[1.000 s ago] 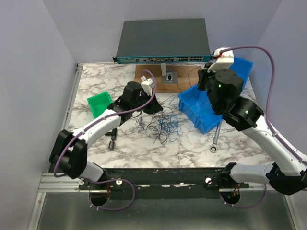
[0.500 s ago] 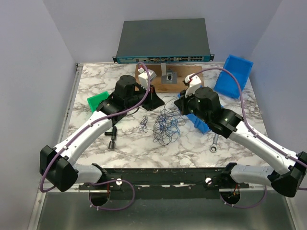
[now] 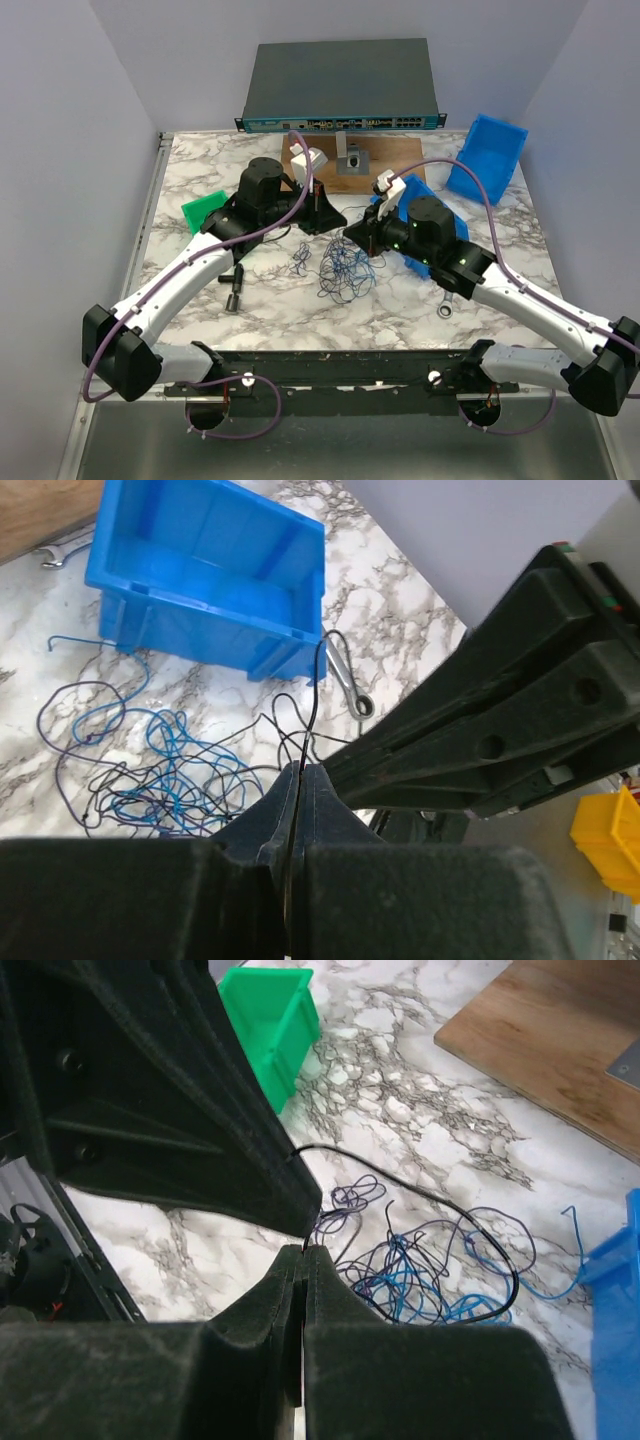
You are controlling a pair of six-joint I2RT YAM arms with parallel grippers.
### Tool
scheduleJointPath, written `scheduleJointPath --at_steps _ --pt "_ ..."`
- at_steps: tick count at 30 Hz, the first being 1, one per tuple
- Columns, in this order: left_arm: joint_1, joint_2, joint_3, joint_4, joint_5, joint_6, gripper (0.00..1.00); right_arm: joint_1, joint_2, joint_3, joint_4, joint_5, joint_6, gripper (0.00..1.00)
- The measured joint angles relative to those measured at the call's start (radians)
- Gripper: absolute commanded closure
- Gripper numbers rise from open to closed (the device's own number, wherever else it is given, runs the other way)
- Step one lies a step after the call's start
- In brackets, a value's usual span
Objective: Untangle the cables
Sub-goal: Untie the cable.
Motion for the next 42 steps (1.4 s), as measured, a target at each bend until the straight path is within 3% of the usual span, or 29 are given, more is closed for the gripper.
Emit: scheduleJointPath --at_steps 5,22,25,28,31,32,35,42 --pt "0.0 -0.008 -0.003 0.004 0.018 -0.014 1.0 -0.001 0.035 -0.005 0.051 -0.013 0.011 0.88" --pt "0.001 -0.01 -0.014 0.018 0.026 -0.028 1.0 -0.001 0.045 -0.056 0.13 -0.01 0.029 0.77" --pt "0.001 -0.01 -0.014 0.019 0.026 -0.029 1.0 -0.001 0.05 -0.06 0.145 -0.01 0.028 0.79" --pt "0.002 -0.01 -0.014 0.019 0.026 -0.029 1.0 -0.001 0.057 -0.064 0.161 -0.01 0.028 0.98" --pt "0.004 -0.01 -0.014 0.021 0.024 -0.028 0.98 -0.001 0.064 -0.066 0.177 -0.011 0.029 0.99" --pt "0.006 -0.01 -0.014 0.021 0.024 -0.028 0.94 -0.001 0.066 -0.066 0.181 -0.011 0.031 0.99" --pt "0.007 -0.011 -0.014 0.021 0.02 -0.028 0.66 -0.001 0.067 -0.067 0.185 -0.001 0.036 0.99" --pt "0.007 -0.094 -0.08 0.056 -0.014 -0.03 0.23 0.001 0.04 -0.079 0.188 0.085 0.05 0.99"
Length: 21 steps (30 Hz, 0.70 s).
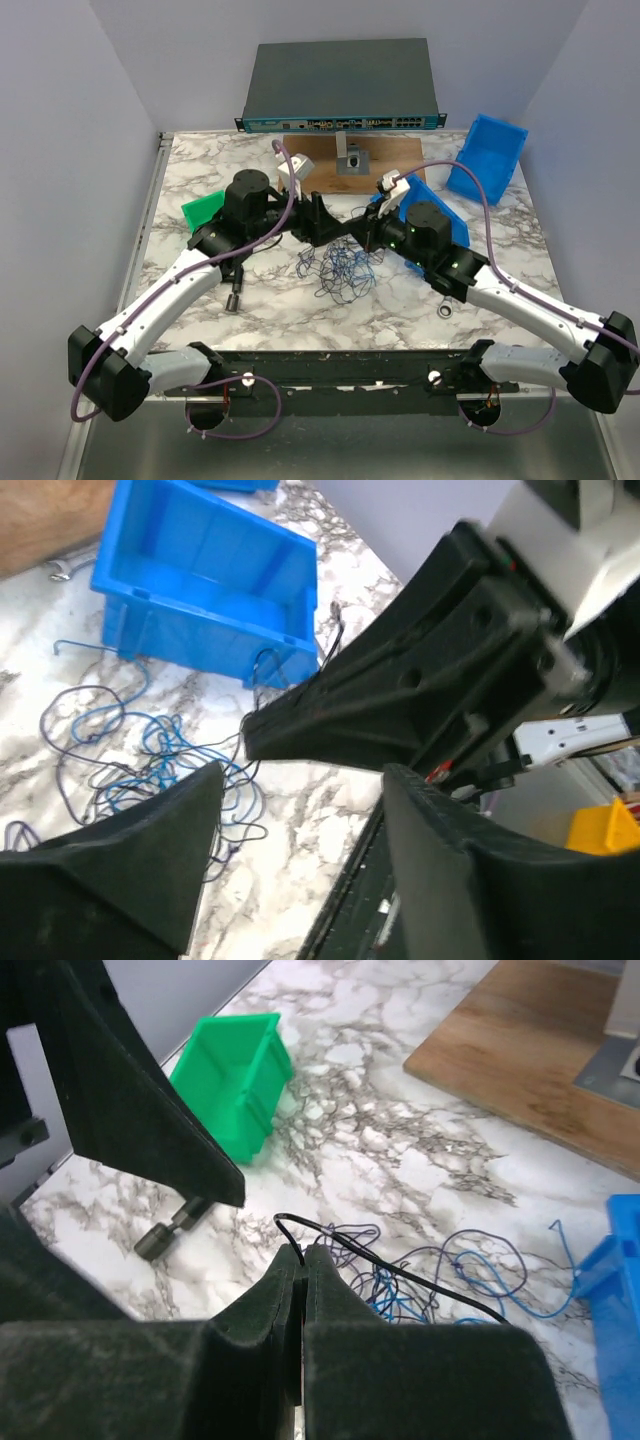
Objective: Untangle the cables
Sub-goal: Untie the cable.
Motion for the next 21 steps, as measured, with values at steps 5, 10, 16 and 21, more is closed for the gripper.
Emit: scheduleJointPath --at_steps 5,10,16,21 --pt "0.007 -0.075 -0.093 0.043 -0.045 0.0 0.16 -0.001 -0.021 0.03 -0.024 0.066 0.013 0.99" --pt "0.013 -0.108 -0.2 0.084 -0.089 0.015 0.17 -0.001 -0.021 0.108 -0.076 0.102 0.022 0.99" --pt "0.002 -0.049 -0.283 0.16 -0.124 0.021 0.2 -0.001 -0.025 0.182 -0.12 0.118 0.039 0.99" --pt "-0.037 0.073 -0.3 0.257 -0.141 0.021 0.31 -0.001 -0.026 0.211 -0.138 0.119 0.054 0.99"
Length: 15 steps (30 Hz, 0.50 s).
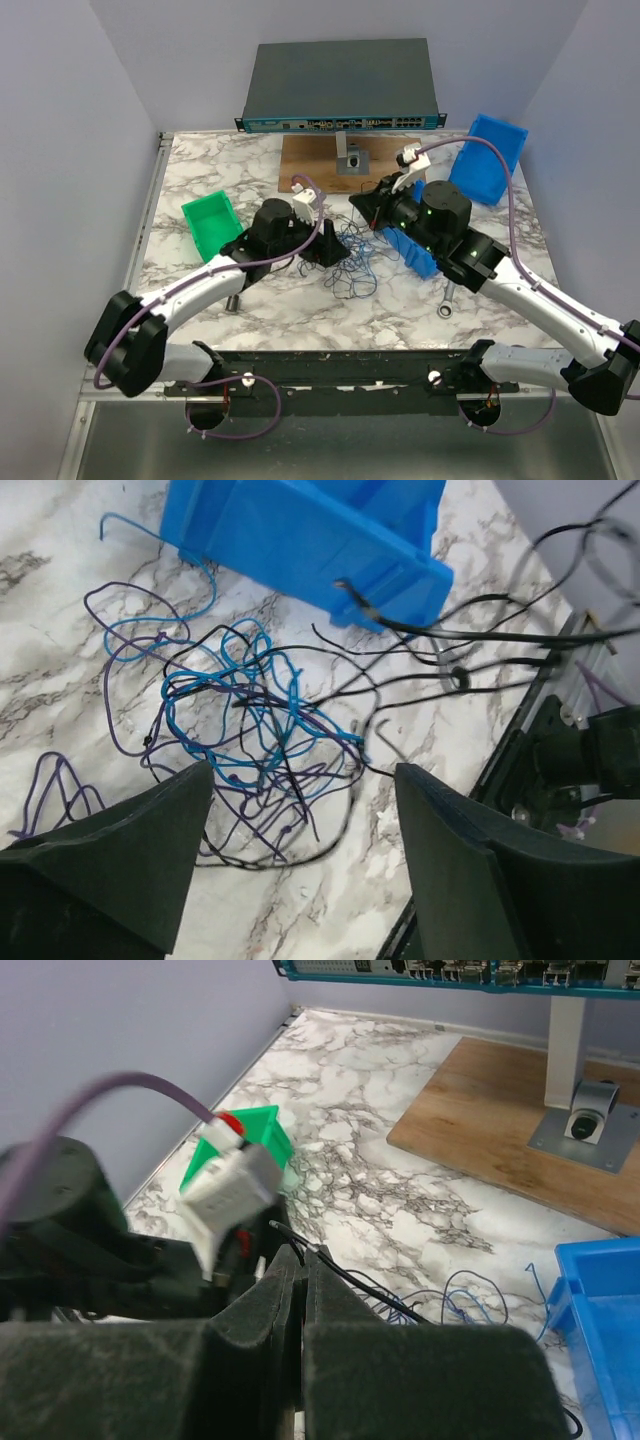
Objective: Untangle the cables
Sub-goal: Untie the cable.
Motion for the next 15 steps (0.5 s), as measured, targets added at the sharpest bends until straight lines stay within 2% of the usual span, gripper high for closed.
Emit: scheduleJointPath --at_steps 2,3,7,11,15 --pt "-0.014 0.064 0.002 0.034 -0.002 0.0 0.4 0.0 0.0 0.013 -0.014 0.003 0.008 0.99" --pt "-0.02 0.098 0.004 0.046 -0.002 0.0 0.5 0.0 0.0 0.021 -0.023 0.007 0.01 0.99" --pt "-0.034 0.231 0.03 0.093 0.003 -0.014 1.0 0.0 0.003 0.078 -0.069 0.04 0.013 0.99" --pt "-0.025 0.31 0.048 0.125 0.005 -0.04 1.0 0.0 0.009 0.185 -0.136 0.137 0.003 0.99" --pt "0.033 0.364 0.033 0.174 0.027 -0.098 1.0 0.0 0.009 0.324 -0.18 0.282 -0.037 0.99"
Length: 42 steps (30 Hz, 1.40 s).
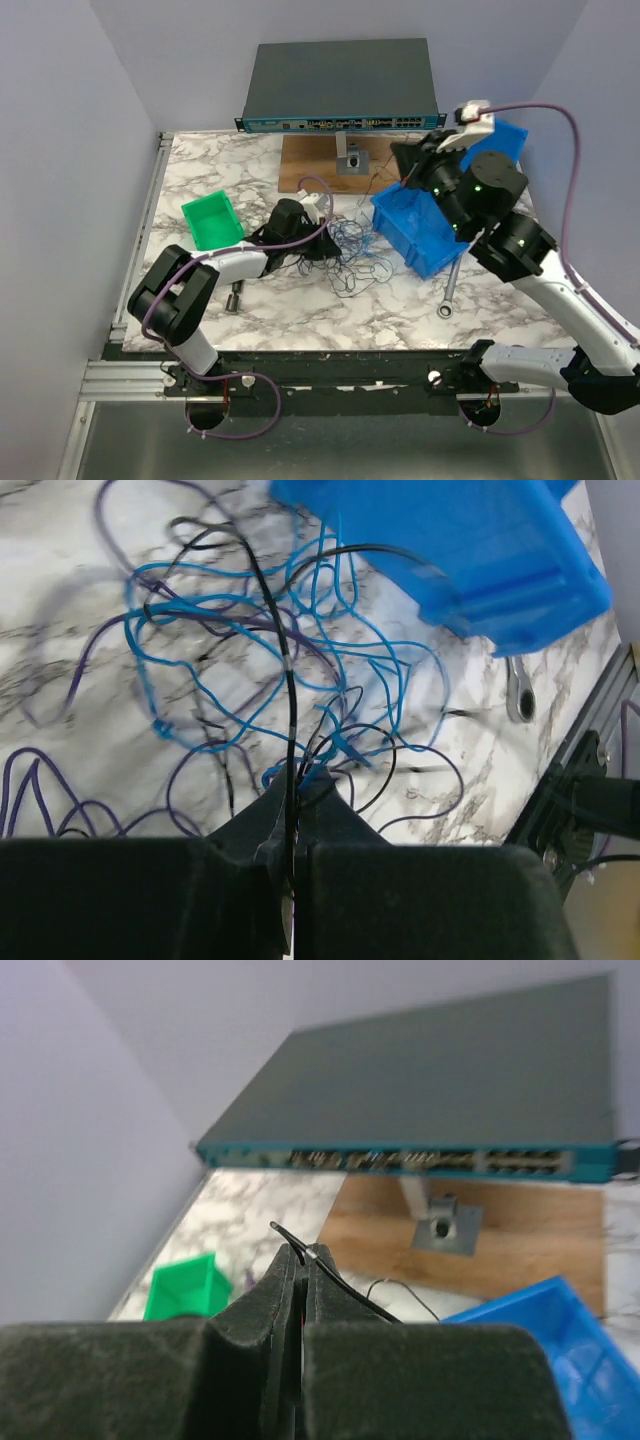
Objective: Untangle the cables
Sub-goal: Untie the cable, then place the cable in the bin.
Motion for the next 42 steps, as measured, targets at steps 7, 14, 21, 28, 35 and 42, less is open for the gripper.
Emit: scheduleJointPath --at_steps 7,14,21,28,35,42 --pt "0.082 -0.009 -0.076 0.023 0.003 -0.051 1.0 -0.002 -0.032 0.137 -0.011 0.281 -0.121 0.99" --pt "0.138 -0.091 -0.158 0.022 -0.004 -0.074 1.0 -0.002 -0.036 0.153 0.009 0.444 -0.247 0.99" --pt "0.148 -0.192 -0.177 -0.013 -0.003 -0.058 1.0 -0.01 0.034 0.13 0.03 0.488 -0.286 0.99" --pt "0.141 -0.298 -0.161 -0.125 -0.004 -0.001 1.0 -0.185 0.116 0.041 -0.013 0.359 -0.176 0.99" --pt "0.137 -0.348 -0.161 -0.158 -0.004 0.058 1.0 -0.351 0.173 -0.015 -0.036 0.165 -0.046 0.99" --pt "0.13 -0.347 -0.171 -0.143 -0.002 0.123 1.0 -0.362 0.208 -0.109 -0.031 0.053 0.035 0.99"
